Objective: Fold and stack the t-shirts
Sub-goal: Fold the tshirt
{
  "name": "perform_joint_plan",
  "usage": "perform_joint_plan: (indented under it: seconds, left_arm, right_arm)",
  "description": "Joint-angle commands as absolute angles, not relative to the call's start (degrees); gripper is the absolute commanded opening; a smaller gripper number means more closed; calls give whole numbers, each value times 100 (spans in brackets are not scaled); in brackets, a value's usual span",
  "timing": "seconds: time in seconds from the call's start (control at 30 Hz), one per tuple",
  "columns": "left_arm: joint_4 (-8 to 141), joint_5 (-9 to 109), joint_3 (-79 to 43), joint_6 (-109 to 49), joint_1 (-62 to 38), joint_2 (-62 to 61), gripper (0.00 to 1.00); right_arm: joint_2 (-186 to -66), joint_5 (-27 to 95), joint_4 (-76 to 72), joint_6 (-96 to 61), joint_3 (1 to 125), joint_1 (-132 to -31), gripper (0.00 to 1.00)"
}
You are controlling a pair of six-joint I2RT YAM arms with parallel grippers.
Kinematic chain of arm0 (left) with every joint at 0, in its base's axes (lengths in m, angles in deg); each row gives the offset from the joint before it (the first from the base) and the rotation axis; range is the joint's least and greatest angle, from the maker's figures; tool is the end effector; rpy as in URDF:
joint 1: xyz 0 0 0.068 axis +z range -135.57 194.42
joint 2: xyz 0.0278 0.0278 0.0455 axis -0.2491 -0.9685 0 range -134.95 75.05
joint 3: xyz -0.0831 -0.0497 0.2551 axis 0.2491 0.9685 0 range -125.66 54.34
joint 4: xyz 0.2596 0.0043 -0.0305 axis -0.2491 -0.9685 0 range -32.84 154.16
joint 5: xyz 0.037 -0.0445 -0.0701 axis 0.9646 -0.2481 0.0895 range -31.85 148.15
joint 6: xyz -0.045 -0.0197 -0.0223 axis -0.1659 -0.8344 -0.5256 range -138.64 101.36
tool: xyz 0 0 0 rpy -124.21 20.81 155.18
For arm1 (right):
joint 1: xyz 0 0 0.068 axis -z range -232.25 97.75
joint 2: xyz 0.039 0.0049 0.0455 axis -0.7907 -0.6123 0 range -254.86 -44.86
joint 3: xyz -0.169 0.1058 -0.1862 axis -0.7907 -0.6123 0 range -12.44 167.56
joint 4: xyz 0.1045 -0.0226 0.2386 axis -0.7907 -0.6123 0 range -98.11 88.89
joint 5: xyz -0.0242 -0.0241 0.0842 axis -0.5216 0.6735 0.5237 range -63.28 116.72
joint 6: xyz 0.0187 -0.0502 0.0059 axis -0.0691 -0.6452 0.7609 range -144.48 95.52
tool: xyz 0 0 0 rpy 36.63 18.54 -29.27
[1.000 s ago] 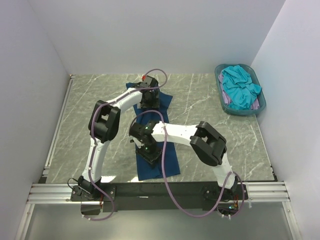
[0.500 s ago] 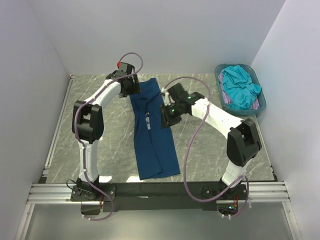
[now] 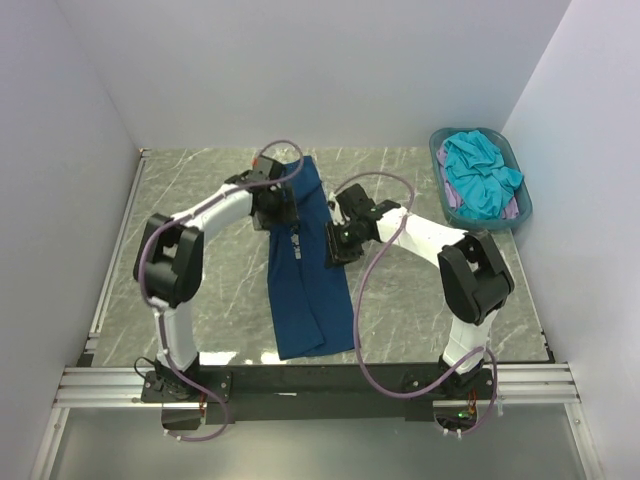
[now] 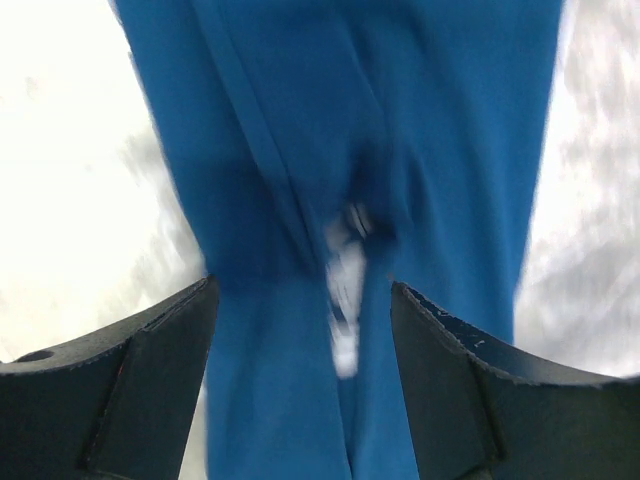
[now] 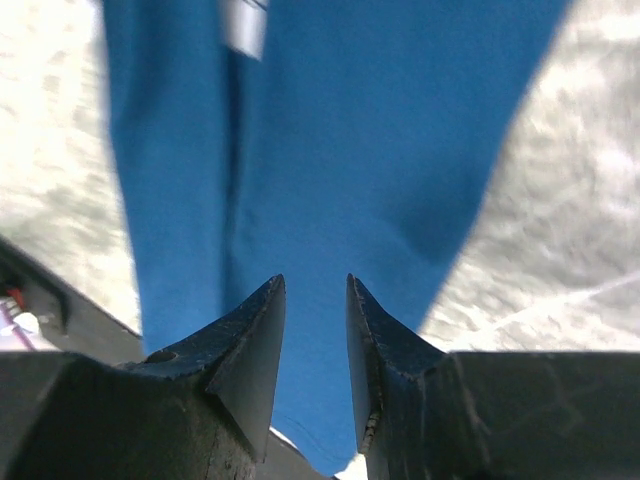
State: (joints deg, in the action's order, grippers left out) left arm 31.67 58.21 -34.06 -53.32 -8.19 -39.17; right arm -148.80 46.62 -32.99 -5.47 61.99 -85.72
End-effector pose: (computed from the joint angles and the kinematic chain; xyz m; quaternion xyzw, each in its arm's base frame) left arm 0.3992 -0.1664 0.2083 -0.1012 0.9566 -0.1305 0.2399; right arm 0.3085 0.2185 0.2070 -0.1625 0.9414 0.2578 0.1443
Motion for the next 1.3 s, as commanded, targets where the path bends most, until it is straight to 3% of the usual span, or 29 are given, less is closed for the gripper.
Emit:
perform_joint_plan:
  seconds: [0.0, 0.27, 0.5, 1.1, 1.27]
  left_arm:
    - [3059, 5798, -2838, -5643, -1394, -2955, 75]
    - [2181, 5868, -1335, -6065, -2573, -1848, 64]
    - [1653, 5604, -1509, -6381, -3847, -1908, 49]
    - [1362, 5798, -1878, -6382, -4270, -2937, 44]
    - [1371, 5771, -1922, -6329, -4270, -3077, 28]
  right_arm:
    - [-14559, 4316, -3065, -339, 5867, -8486, 38]
    - [-13750, 3569, -2951, 92, 4866, -7950, 38]
    - [-13328, 3577, -2792, 145, 4355, -7730, 38]
    - [-13011, 3604, -2731, 66, 4029, -7633, 38]
    - [-13055, 3630, -2696, 40, 4020, -7633, 38]
